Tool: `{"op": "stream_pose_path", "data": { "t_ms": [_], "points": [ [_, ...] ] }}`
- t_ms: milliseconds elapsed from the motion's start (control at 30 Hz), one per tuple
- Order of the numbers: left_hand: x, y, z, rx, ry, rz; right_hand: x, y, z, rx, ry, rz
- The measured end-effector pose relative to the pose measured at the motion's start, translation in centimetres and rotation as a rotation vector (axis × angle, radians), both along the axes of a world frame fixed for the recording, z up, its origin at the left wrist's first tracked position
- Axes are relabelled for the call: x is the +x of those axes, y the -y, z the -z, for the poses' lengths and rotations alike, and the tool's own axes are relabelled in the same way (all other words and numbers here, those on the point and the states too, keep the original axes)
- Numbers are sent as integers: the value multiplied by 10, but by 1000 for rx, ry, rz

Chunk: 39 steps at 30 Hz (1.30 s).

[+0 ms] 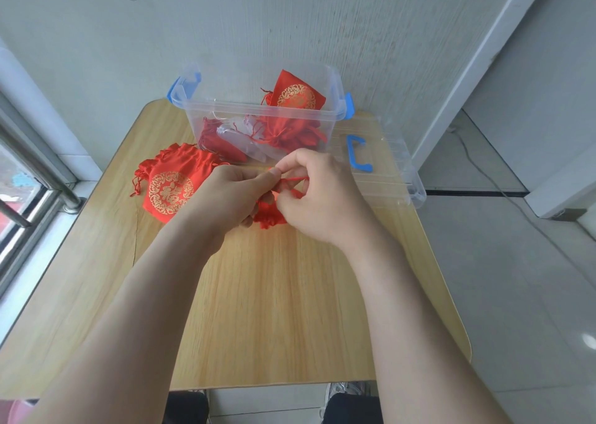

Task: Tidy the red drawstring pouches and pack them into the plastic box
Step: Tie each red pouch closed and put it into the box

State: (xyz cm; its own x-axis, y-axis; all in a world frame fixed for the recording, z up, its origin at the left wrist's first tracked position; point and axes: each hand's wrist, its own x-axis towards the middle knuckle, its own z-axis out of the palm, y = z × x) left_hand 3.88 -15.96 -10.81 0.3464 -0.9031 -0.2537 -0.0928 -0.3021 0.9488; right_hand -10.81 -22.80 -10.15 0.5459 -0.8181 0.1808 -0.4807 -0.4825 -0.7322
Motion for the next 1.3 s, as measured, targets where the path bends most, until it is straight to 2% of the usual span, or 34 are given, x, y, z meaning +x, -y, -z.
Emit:
{"op": "stream_pose_path", "data": {
  "t_ms": [233,400,500,600,667,733,800,933,1067,1200,1300],
  "points": [
    [2,-2,-2,-40,29,18,-4,4,0,-197,10,16],
    [3,2,-9,86,-76,17,-3,6,6,-290,-122,13],
    [2,-1,-11,47,20,-26,-5,8,9,-284,-164,50],
    [0,-3,-8,-73,183,-114,-5,10,13,-251,-203,101],
    [-1,-4,-5,-161,367,-129,-4,11,15,-212,-213,111],
    [0,-4,-2,-223,549,-138,-4,13,16,-134,-191,93],
    [0,-3,0,-263,623,-153,-7,14,14,-21,-154,68],
    [0,-3,2,-276,668,-157,-7,13,9,182,-19,69],
    [-5,-3,-3,-247,630,-91,-6,13,7,315,98,96],
    [-7,-2,-4,-194,492,-27,-5,13,8,334,132,120],
    [-5,-1,-1,-178,495,3,-5,14,10,295,99,133]
  ]
}}
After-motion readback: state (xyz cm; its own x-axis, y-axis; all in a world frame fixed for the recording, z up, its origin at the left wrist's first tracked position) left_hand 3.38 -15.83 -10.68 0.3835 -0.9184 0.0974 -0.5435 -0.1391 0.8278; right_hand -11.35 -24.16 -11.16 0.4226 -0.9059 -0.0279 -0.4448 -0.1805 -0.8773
